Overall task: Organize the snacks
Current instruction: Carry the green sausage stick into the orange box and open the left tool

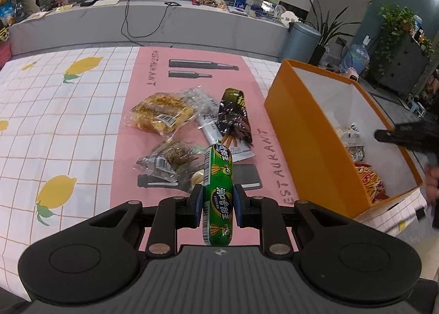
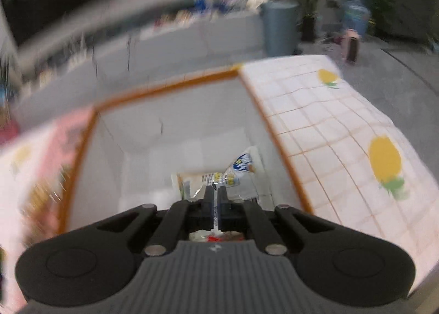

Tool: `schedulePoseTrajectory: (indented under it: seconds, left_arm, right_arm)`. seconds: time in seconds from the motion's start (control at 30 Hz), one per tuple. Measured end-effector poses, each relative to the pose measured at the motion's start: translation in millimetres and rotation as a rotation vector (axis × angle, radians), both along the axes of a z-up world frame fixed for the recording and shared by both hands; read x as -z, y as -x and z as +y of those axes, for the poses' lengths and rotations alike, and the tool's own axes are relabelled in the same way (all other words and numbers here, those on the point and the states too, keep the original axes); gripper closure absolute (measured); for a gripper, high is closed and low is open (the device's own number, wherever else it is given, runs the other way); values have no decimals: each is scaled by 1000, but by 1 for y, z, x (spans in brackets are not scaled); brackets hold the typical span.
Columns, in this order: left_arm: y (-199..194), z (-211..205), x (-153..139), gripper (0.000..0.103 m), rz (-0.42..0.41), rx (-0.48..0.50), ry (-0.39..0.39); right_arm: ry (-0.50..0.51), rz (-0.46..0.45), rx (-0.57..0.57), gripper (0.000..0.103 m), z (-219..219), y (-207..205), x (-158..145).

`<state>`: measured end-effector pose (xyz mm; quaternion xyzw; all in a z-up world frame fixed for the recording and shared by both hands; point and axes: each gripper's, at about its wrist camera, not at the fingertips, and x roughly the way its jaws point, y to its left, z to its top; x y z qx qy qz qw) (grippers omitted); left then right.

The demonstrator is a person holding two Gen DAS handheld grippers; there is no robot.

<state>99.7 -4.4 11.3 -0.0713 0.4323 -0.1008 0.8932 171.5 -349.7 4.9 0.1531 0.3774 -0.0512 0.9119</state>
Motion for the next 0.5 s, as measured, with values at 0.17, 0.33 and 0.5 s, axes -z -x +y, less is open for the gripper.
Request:
schedulePoseTrajectory:
  seconds: [0.17,0.33,0.5]
  left_arm:
    - [5,-3,-6,78,-5,-18,10]
    - [7,-11,-19,78,5,-16,0]
    - [8,-31,-45,78,-28,-7,-14]
  right_arm:
    - [-26,-74,18,103,4,49,-11]
    - [-81,-136,59,103,-1,53,-16]
    - [-43,-145,12,103,-2,55,-16]
